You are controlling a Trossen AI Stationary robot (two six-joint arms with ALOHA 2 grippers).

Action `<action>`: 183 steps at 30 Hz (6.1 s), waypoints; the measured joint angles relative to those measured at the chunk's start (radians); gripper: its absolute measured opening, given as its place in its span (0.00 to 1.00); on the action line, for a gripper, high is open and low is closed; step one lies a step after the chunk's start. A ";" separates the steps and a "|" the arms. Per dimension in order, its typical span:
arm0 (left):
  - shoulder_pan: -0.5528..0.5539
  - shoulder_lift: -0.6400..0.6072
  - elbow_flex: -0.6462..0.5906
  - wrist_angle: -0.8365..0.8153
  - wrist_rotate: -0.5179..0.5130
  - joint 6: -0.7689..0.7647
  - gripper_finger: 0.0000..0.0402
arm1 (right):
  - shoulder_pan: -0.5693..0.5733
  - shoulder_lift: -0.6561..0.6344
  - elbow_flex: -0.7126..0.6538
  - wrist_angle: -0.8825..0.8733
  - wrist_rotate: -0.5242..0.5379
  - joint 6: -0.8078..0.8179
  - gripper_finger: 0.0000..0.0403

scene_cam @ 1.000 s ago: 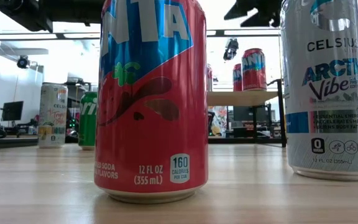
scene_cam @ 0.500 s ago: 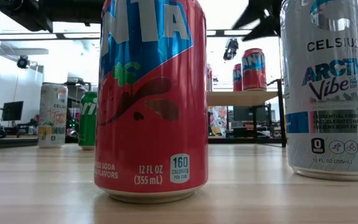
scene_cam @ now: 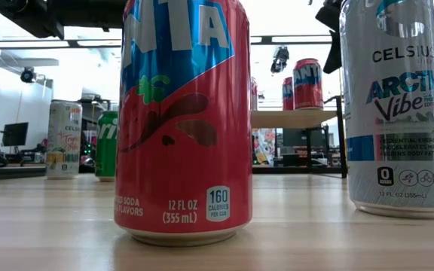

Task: Place canned beverage on shelf
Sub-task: Put the top orange soda can on the shelf aligned with the other orange soda can

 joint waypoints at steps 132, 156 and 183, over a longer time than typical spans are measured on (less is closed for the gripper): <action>0.000 0.031 0.000 0.006 0.000 0.000 0.70 | -0.291 0.070 0.097 0.350 -0.132 -0.273 0.03; 0.000 0.031 0.000 0.006 0.001 0.007 0.70 | -0.361 0.111 0.315 -0.151 -0.226 -0.155 0.03; 0.000 0.031 0.000 0.005 0.001 0.007 0.70 | -0.436 0.213 0.358 -0.154 -0.225 -0.220 0.03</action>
